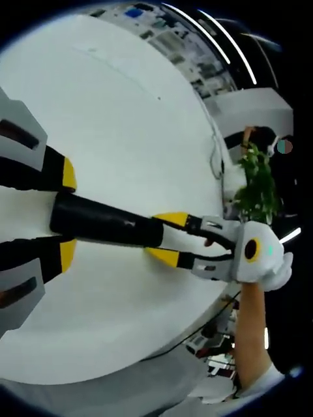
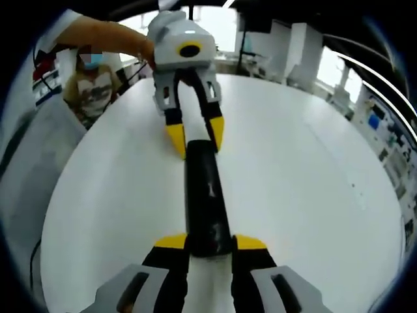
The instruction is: Press the specified remote control buttons in sequence, fully releasing each button before pressing the next.
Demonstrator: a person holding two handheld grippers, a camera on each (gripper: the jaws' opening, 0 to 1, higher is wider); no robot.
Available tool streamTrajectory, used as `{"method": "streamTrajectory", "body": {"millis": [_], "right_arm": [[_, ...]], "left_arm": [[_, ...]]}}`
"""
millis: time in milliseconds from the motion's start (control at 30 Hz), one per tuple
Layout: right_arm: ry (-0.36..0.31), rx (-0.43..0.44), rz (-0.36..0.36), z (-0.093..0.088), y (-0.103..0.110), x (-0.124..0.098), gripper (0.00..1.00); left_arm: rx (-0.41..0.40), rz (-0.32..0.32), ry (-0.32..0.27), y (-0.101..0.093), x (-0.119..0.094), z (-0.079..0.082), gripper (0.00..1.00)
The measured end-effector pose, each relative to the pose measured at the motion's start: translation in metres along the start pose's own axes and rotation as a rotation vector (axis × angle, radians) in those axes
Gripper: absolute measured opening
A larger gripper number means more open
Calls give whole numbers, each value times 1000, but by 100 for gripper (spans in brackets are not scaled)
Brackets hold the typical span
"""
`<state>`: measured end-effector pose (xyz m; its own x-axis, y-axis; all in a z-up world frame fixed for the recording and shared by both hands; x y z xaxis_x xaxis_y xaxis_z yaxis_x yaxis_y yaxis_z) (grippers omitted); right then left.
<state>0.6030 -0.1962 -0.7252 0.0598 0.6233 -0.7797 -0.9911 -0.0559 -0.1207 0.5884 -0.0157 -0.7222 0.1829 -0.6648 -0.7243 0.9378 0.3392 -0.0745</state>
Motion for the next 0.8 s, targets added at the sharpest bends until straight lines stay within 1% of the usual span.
{"method": "streamTrajectory", "body": {"millis": [200, 467, 600, 800], "right_arm": [[13, -15, -13, 2, 2, 0, 21], [29, -11, -5, 5, 11, -1, 20], [35, -12, -9, 9, 17, -8, 20], [42, -26, -19, 17, 27, -22, 20]], "left_arm": [[10, 7, 14, 0, -2, -1, 24], [19, 9, 24, -9, -6, 2, 24], [20, 13, 24, -13, -10, 5, 24], [25, 17, 20, -26, -21, 13, 24]]}}
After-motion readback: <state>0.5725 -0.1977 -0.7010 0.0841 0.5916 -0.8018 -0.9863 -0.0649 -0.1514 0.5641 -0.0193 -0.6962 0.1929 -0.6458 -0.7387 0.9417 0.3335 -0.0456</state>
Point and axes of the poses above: the point that each gripper's makers call its tool centre point, and the gripper's own axes: x roughly forward along the fingers, y roughly to its left, z roughly out of its top, the point moved 7 cm from there along -x, roughly backward along the fingers, and after that the axes turned 8 degrees about -x, right-handed, at the moved point
